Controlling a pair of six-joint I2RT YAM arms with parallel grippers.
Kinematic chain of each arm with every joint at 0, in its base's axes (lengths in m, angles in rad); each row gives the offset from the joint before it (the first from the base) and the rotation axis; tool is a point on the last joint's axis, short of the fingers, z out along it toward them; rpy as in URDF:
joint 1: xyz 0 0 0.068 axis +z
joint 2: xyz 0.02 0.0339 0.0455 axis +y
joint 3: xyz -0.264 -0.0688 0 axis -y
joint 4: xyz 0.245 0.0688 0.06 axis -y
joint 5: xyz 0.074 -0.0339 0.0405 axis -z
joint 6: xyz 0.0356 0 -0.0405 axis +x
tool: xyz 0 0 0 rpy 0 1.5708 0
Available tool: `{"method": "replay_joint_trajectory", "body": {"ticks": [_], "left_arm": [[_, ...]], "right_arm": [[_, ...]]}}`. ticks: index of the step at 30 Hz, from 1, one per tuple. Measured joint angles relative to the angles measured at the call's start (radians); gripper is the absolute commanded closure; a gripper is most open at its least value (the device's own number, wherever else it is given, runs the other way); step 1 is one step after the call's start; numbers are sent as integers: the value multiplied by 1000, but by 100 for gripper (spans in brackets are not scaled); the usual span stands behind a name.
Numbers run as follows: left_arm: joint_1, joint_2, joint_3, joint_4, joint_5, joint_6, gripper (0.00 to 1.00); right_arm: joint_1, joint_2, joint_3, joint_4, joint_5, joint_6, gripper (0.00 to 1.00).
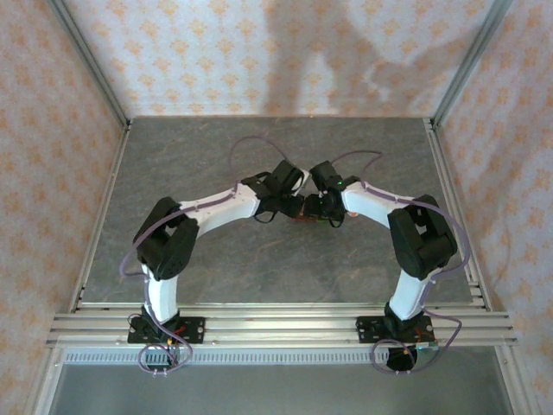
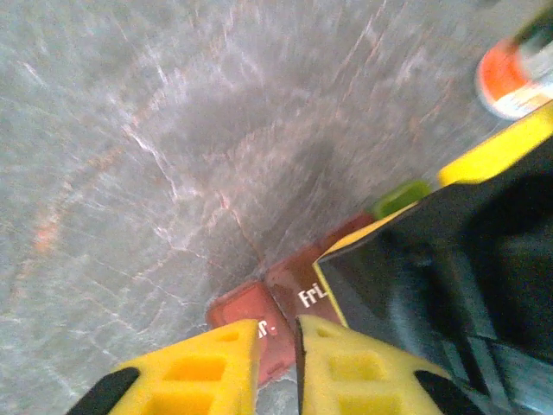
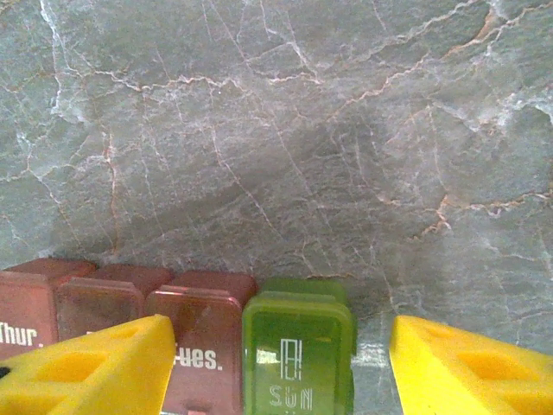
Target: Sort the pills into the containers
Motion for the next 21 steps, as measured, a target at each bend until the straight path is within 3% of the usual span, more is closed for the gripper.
{"method": "replay_joint_trajectory", "body": {"ticks": [3, 5, 7, 8, 9, 15, 21], "left_arm": [[10, -78, 0, 0, -22, 5, 61], [17, -135, -2, 13, -40, 2, 46], [26, -196, -12, 37, -51, 4, 23], [33, -233, -18, 45, -60, 5, 6], [41, -266, -23, 52, -67, 5, 0], [116, -429, -48, 95, -125, 3, 0], [195, -589, -200, 182, -256, 37, 0]], "right_arm": [[-11, -10, 26, -28, 1, 0, 30], [-20, -33, 45, -48, 0, 0, 29], [-30, -68, 77, -74, -1, 0, 27], [-39, -91, 103, -88, -2, 0, 26], [-47, -112, 127, -98, -2, 0, 24], [-126, -255, 242, -116, 11, -7, 11], [-195, -370, 236, -119, 143, -19, 0]]}}
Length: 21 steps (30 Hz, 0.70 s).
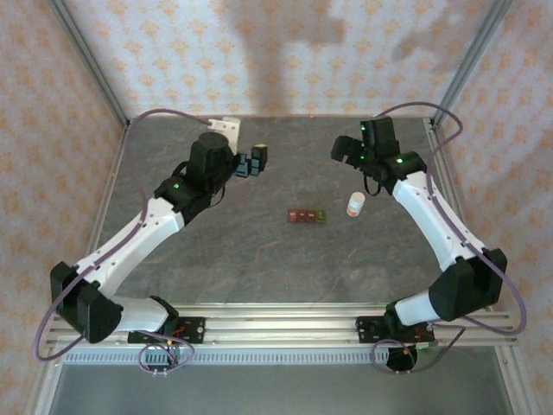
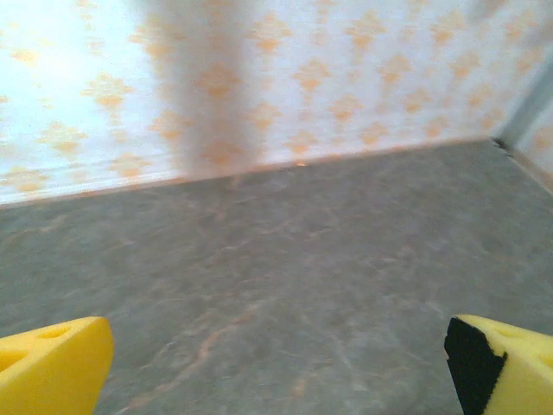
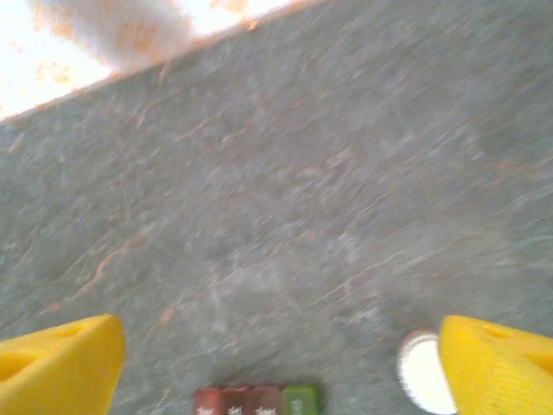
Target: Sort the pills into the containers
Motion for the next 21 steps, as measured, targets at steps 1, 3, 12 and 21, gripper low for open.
{"method": "replay_joint_trajectory", "body": {"ticks": [1, 3, 12, 21], "left_arm": [[12, -22, -33, 20, -24, 12, 0], [44, -65, -108, 64, -66, 24, 0], [246, -203, -446, 317, -142, 83, 0], [354, -211, -702, 533, -166, 153, 0]], "right_arm": [[-13, -16, -10, 4, 22, 3, 0], [-55, -48, -40, 17, 68, 9, 0], [-280, -92, -264, 193, 228, 107, 0], [-308, -93, -513, 434, 312, 89, 0]]}}
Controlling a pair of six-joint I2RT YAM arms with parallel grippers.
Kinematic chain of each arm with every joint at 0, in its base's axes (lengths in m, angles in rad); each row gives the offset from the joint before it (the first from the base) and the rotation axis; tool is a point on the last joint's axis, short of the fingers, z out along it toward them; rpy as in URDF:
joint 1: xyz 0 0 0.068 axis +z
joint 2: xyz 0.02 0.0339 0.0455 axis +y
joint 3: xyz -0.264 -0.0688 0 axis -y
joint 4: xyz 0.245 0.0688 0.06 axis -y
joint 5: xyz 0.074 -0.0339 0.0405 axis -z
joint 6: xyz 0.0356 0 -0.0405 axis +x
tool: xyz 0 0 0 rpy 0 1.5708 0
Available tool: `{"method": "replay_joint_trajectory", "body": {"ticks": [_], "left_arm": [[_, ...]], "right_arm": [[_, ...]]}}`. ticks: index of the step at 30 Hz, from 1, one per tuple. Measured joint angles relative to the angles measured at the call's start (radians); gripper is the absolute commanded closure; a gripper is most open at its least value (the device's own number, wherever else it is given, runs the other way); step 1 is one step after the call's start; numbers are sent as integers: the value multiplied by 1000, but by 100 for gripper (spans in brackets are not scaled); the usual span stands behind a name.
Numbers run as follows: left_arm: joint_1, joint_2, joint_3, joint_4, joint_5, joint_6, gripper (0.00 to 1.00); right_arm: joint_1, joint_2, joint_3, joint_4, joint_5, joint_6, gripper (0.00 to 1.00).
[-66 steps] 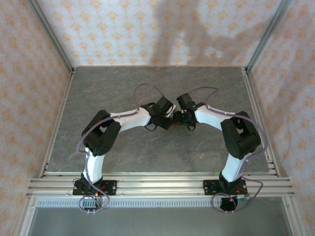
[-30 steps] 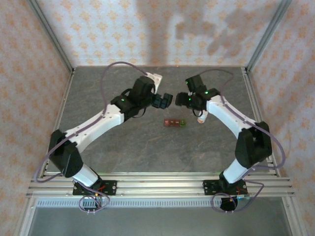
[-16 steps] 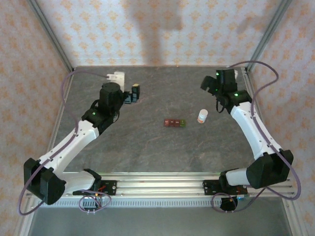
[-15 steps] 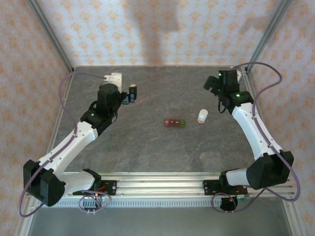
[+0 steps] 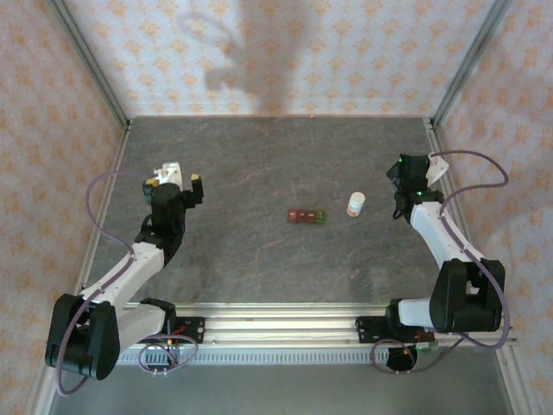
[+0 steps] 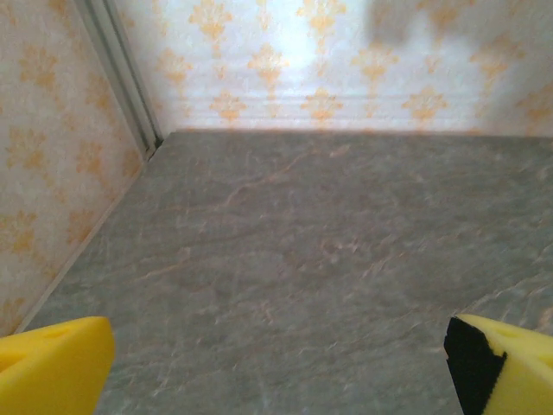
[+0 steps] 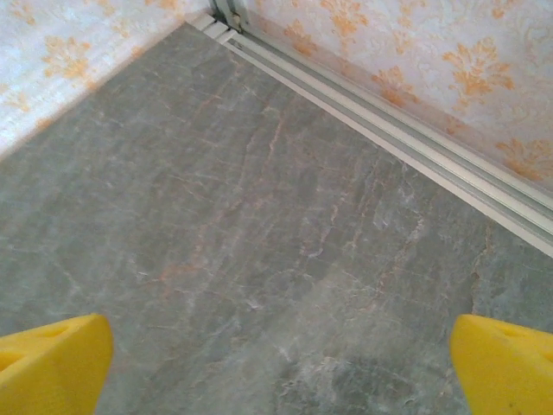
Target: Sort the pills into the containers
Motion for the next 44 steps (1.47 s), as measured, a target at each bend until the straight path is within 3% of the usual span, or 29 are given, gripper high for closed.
{"method": "replay_joint_trajectory", "body": {"ticks": [4, 9, 18, 23, 30, 44], "left_arm": [[8, 55, -95, 127, -6, 1, 0], [11, 244, -169, 323, -4, 7, 0], [14, 458, -232, 675, 18, 33, 0], [22, 457, -200, 654, 44, 42, 0], [92, 457, -117, 570, 53, 0, 0], [93, 457, -117, 543, 64, -11, 0]], "right_arm": [[0, 0, -123, 121, 14, -65, 0], [0, 10, -247, 297, 5, -142, 0], [29, 80, -426, 672, -19, -290, 0], [49, 204, -466, 892, -69, -365, 1], [55, 216, -462, 927, -109, -399, 1], [55, 216, -459, 940, -119, -405, 1]]}}
